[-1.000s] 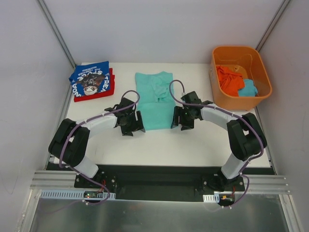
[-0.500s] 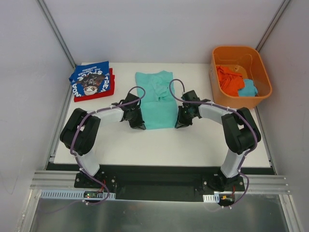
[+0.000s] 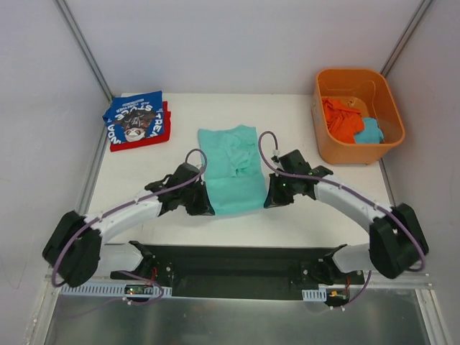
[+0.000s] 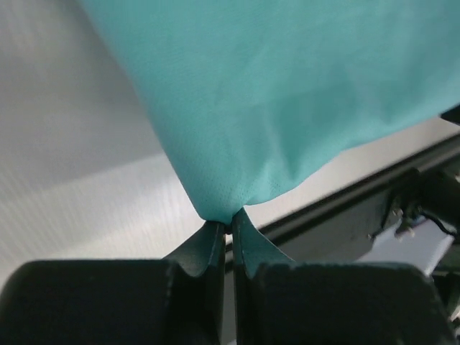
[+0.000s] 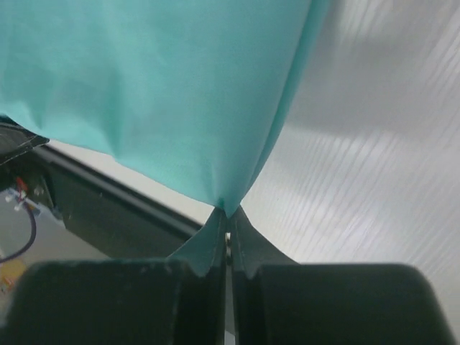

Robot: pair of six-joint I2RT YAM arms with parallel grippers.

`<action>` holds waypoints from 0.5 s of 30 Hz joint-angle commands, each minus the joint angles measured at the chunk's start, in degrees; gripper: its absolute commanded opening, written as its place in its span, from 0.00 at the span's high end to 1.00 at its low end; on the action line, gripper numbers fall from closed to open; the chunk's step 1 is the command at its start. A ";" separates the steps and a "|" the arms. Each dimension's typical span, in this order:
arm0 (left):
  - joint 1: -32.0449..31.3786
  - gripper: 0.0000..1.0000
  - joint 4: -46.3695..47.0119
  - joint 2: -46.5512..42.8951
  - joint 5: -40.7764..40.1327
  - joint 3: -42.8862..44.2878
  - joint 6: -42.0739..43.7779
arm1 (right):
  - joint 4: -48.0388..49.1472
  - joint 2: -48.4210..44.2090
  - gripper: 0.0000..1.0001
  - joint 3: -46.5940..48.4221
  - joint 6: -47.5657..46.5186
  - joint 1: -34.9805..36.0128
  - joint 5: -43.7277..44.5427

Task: Fold and stack the t-shirts
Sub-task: Grab one side of the 2/3 rectangular tshirt with both arms, then fold the long partially folded tshirt into a neat square

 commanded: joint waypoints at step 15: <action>3.26 1.00 -10.30 -12.07 -5.78 14.25 0.81 | -16.80 -12.21 0.93 20.67 -4.35 1.75 11.61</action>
